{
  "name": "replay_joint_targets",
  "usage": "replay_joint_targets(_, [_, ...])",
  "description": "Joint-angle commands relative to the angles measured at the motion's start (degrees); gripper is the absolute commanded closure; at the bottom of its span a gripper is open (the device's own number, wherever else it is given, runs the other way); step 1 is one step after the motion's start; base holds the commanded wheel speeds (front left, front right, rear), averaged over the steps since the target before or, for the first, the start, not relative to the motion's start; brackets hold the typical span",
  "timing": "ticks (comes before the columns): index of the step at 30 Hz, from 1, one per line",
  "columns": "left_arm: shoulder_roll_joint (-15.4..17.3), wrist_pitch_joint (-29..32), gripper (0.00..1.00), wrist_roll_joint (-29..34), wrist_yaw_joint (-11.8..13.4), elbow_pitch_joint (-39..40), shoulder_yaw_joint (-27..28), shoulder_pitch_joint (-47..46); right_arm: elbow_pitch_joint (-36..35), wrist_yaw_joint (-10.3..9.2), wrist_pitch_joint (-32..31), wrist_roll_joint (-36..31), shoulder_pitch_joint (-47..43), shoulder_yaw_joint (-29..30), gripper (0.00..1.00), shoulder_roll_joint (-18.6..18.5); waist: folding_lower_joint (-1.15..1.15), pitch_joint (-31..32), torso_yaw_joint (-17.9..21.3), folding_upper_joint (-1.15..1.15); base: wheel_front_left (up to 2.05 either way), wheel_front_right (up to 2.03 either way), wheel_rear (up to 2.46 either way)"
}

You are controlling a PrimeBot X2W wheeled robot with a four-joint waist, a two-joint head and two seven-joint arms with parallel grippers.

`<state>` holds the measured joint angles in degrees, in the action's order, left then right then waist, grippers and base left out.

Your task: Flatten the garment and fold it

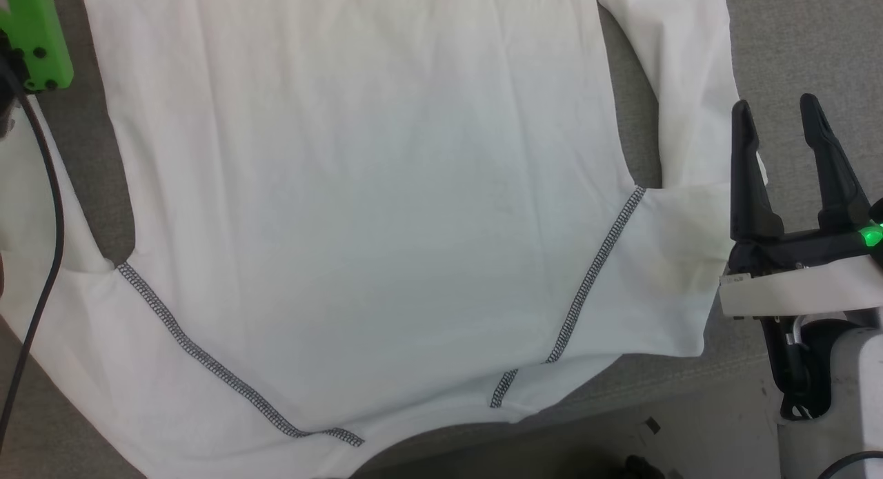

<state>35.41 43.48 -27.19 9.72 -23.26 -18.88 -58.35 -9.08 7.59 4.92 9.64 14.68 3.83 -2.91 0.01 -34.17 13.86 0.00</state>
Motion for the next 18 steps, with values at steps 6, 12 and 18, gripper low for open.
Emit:
replay_joint_targets(6, [-0.33, -8.13, 1.0, -1.93, 0.47, 3.81, 2.92, 2.81, 0.09, -0.1, -0.38, -0.56, -0.44, 1.58, 0.0, 0.03, -0.01, 5.08, -2.4, 0.0, 0.0, 0.0, 0.0])
replay_joint_targets(12, [-1.48, -13.03, 1.0, -4.59, -1.47, 12.83, 3.83, 7.56, -0.93, -0.1, -2.54, -1.59, -3.37, 3.63, 0.0, 0.03, -0.01, 12.37, -6.05, 0.0, 0.0, 0.0, 0.0])
replay_joint_targets(18, [-4.21, -13.67, 1.0, -7.49, -3.37, 24.45, 2.19, 10.89, -2.55, -0.1, -5.34, -2.22, -7.22, 5.19, 0.0, 0.03, -0.01, 19.41, -8.86, 0.0, 0.0, 0.0, 0.0])
